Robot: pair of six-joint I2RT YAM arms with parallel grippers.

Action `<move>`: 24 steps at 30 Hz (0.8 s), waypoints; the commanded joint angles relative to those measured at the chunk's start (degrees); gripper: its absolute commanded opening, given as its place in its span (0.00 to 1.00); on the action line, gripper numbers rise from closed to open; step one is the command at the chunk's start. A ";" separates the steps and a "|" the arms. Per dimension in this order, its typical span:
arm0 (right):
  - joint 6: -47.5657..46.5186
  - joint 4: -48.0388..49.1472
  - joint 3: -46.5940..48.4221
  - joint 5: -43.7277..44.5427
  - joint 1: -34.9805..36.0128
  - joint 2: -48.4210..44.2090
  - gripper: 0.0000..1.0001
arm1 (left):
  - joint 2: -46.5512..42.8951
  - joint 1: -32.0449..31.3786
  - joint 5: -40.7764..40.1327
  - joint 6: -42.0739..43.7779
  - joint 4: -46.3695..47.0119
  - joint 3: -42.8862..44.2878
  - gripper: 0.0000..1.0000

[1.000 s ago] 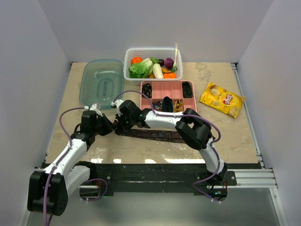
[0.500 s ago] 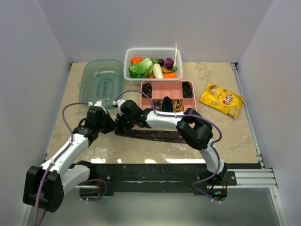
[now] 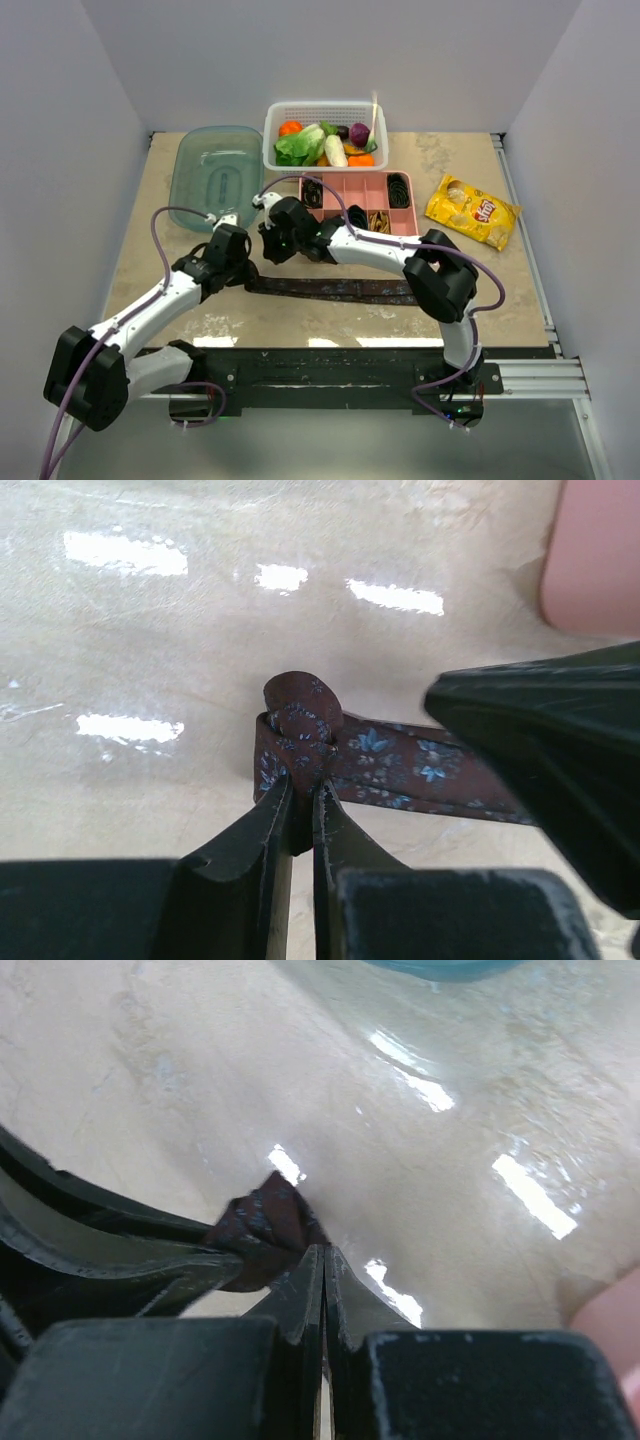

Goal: Roll the ties
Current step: Roll the tie at the center of the board.

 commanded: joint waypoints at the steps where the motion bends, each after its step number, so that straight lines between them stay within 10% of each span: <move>1: 0.44 -1.98 -2.48 2.45 -0.93 -4.32 0.00 | 1.55 -2.71 -7.64 -0.36 -3.99 3.30 0.00; 24: 2.46 -2.69 -12.85 4.38 -7.69 -16.01 0.00 | 13.85 -19.32 -29.87 -7.83 -20.16 13.23 0.00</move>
